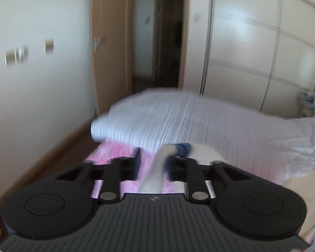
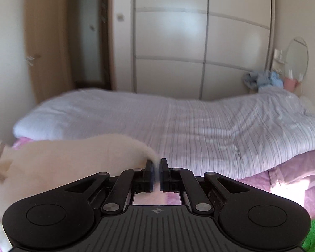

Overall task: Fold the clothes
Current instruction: 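Lift the sweater with both grippers, shake it out and lay it flat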

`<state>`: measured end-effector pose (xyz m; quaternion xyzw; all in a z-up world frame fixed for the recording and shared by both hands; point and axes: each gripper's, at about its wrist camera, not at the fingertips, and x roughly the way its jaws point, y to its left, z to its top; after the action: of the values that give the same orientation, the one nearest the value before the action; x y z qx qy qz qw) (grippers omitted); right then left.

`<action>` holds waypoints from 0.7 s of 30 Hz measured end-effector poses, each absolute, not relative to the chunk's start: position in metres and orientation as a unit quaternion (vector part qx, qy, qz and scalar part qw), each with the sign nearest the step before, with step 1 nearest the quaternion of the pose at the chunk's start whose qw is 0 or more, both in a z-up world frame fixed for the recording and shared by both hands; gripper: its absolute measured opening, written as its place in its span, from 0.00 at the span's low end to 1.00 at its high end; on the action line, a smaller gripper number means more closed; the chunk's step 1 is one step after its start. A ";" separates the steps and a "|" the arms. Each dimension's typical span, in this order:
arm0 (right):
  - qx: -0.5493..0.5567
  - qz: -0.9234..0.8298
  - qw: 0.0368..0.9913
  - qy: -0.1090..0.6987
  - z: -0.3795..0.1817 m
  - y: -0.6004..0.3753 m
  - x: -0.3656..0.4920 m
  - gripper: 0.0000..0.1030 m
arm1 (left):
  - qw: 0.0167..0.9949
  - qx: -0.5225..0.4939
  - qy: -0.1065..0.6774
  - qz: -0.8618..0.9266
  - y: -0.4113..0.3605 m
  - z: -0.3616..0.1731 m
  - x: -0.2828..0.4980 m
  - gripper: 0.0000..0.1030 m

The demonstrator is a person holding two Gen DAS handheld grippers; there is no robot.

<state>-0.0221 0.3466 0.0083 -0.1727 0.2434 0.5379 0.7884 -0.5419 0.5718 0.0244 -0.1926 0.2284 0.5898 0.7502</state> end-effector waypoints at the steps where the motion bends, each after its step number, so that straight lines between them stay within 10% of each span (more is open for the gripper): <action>1: -0.177 0.524 0.795 0.248 0.007 0.368 -0.028 0.08 | 0.748 -0.189 0.250 0.585 0.583 0.011 -0.540 0.30; 6: -0.171 0.538 0.776 0.281 -0.026 0.373 -0.069 0.55 | 0.719 -0.179 0.348 0.575 0.594 -0.082 -0.548 0.41; 14: -0.341 0.544 0.686 0.342 -0.168 0.343 -0.151 0.56 | 0.659 -0.312 0.439 0.525 0.549 -0.232 -0.588 0.41; 21: -0.502 0.633 0.558 0.190 -0.280 0.339 -0.271 0.56 | 0.658 -0.380 0.422 0.495 0.483 -0.284 -0.586 0.41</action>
<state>-0.2706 0.3392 -0.2796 -0.5019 0.1895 0.6334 0.5576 -0.5856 0.4832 -0.2841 -0.3797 0.4223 0.4949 0.6577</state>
